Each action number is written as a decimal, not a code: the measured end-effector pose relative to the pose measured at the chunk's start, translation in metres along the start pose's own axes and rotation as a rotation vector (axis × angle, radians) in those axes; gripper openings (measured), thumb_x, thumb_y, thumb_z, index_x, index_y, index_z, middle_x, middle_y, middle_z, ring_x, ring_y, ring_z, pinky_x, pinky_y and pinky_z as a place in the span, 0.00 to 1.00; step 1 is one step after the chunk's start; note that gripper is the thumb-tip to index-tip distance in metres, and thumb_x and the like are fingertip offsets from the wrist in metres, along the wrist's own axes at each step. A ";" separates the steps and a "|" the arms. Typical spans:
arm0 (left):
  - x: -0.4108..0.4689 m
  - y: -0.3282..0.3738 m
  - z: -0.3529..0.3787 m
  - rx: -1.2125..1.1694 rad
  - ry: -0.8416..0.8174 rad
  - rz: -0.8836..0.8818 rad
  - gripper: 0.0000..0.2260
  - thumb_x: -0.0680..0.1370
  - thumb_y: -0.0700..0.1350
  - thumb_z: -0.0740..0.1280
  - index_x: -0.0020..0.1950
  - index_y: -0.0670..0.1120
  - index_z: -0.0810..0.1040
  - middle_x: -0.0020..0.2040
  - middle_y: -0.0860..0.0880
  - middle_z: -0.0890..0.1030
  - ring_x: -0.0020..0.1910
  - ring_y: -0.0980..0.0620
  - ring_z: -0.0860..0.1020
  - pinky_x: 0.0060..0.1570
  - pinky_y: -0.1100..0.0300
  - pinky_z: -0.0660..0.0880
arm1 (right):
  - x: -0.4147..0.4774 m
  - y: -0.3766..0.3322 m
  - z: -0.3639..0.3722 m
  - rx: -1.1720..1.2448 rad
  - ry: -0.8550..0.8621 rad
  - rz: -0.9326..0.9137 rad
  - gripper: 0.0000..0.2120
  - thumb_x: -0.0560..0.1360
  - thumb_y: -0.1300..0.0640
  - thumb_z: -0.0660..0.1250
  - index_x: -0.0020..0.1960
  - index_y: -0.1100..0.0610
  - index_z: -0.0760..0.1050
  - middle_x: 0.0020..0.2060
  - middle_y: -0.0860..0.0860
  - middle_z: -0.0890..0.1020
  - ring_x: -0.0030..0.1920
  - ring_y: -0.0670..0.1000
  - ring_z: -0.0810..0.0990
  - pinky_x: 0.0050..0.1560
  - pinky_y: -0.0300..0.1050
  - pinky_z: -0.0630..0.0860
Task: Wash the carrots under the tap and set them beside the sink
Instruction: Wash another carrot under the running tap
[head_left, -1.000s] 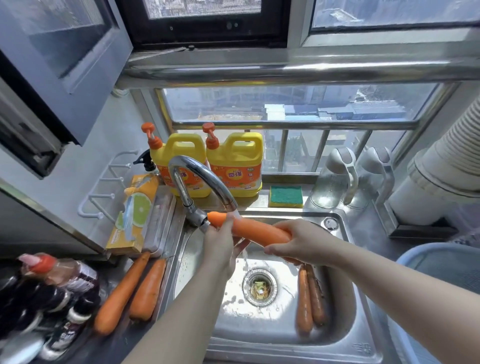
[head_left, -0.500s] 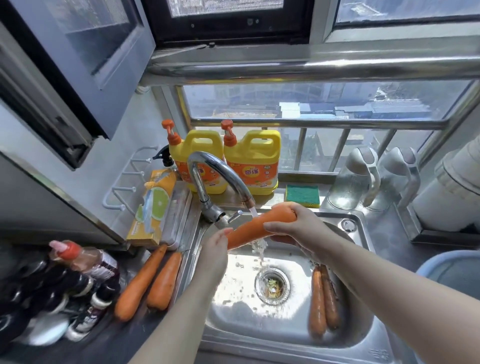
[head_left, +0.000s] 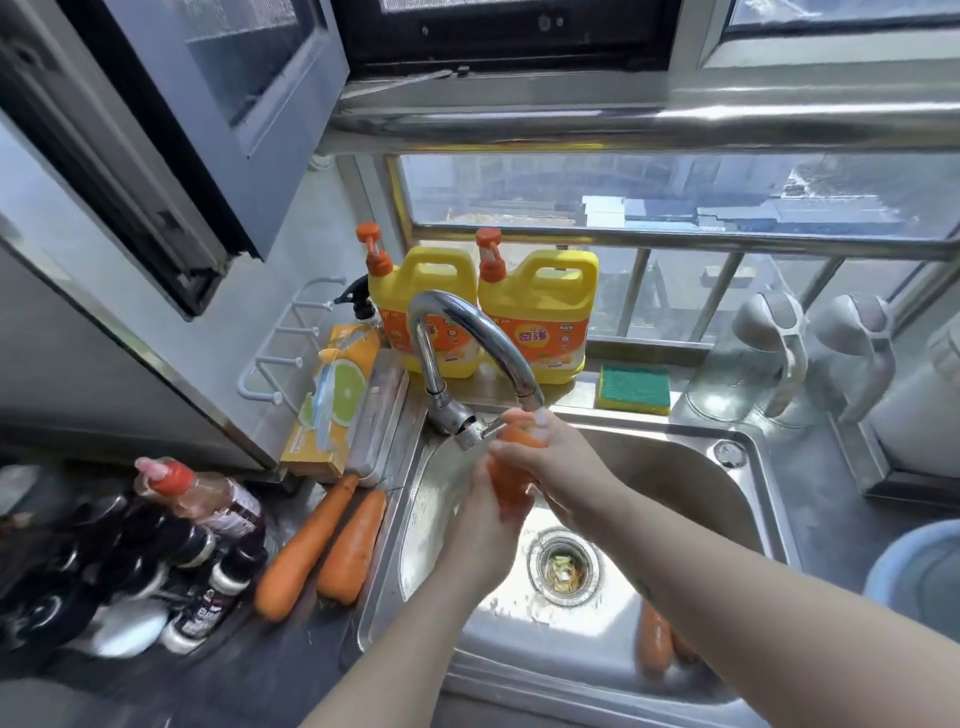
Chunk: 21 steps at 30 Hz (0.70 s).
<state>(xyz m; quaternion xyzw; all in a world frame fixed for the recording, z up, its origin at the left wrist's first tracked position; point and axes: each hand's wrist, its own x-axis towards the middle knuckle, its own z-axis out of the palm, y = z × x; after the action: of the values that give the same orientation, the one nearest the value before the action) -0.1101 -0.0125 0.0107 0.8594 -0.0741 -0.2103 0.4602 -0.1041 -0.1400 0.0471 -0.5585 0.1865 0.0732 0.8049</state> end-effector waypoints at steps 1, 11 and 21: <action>0.000 0.002 0.001 -0.016 -0.026 -0.029 0.22 0.80 0.58 0.64 0.71 0.61 0.60 0.52 0.53 0.81 0.50 0.42 0.81 0.47 0.51 0.76 | 0.001 0.001 0.001 0.005 0.021 -0.005 0.21 0.65 0.60 0.80 0.54 0.55 0.77 0.42 0.54 0.81 0.43 0.52 0.80 0.44 0.42 0.75; -0.002 0.009 -0.016 -0.106 -0.150 -0.048 0.14 0.80 0.52 0.68 0.63 0.63 0.69 0.62 0.47 0.78 0.51 0.57 0.78 0.56 0.54 0.77 | -0.002 -0.014 -0.001 0.161 -0.001 0.097 0.10 0.82 0.60 0.60 0.57 0.60 0.79 0.52 0.58 0.82 0.50 0.53 0.79 0.47 0.46 0.75; -0.004 0.019 -0.015 -0.305 -0.199 -0.100 0.24 0.80 0.50 0.69 0.71 0.66 0.62 0.62 0.52 0.78 0.60 0.50 0.80 0.58 0.44 0.80 | -0.016 -0.025 -0.035 0.156 -0.040 0.046 0.19 0.69 0.56 0.72 0.57 0.64 0.82 0.51 0.60 0.83 0.49 0.54 0.82 0.56 0.49 0.75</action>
<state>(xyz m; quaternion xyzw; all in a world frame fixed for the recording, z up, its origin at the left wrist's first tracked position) -0.1064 -0.0107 0.0347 0.7570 -0.0438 -0.3258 0.5647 -0.1179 -0.1803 0.0646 -0.4882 0.1884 0.0880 0.8476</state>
